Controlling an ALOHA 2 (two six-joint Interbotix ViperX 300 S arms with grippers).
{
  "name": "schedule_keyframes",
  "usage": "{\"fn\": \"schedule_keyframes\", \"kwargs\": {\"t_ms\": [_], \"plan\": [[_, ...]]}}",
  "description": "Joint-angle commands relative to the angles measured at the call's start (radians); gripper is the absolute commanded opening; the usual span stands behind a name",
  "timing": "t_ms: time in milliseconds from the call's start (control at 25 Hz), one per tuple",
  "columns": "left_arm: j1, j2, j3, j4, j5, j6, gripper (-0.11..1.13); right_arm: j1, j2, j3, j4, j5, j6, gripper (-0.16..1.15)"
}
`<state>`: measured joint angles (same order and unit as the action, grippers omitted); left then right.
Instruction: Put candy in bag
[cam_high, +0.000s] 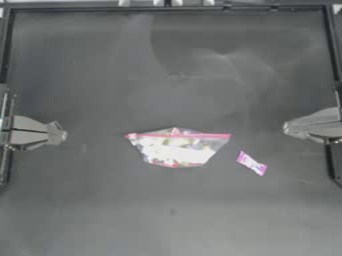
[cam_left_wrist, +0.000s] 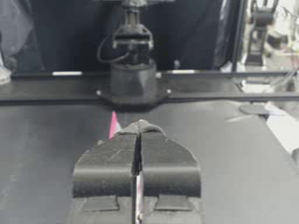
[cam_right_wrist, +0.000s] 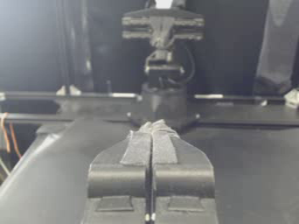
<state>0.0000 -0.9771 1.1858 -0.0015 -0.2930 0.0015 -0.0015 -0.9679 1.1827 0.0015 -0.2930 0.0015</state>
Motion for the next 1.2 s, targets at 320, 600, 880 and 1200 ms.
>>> {"fn": "schedule_keyframes", "kwargs": {"t_ms": [320,600,880,1200], "plan": [[-0.003,0.011,0.002,0.012,0.008,0.028,0.07,-0.002,0.005,0.008,-0.005,-0.008,0.000,0.10],[0.003,0.015,-0.009,0.011,0.034,0.032,0.24,-0.018,0.005,0.000,-0.015,-0.008,-0.009,0.22],[0.017,0.040,-0.032,0.000,0.109,0.026,0.92,-0.018,0.041,-0.049,-0.072,0.005,-0.005,0.76],[0.067,0.100,-0.044,0.000,0.149,0.032,1.01,-0.051,0.143,-0.178,-0.069,0.204,-0.005,0.84]]}}
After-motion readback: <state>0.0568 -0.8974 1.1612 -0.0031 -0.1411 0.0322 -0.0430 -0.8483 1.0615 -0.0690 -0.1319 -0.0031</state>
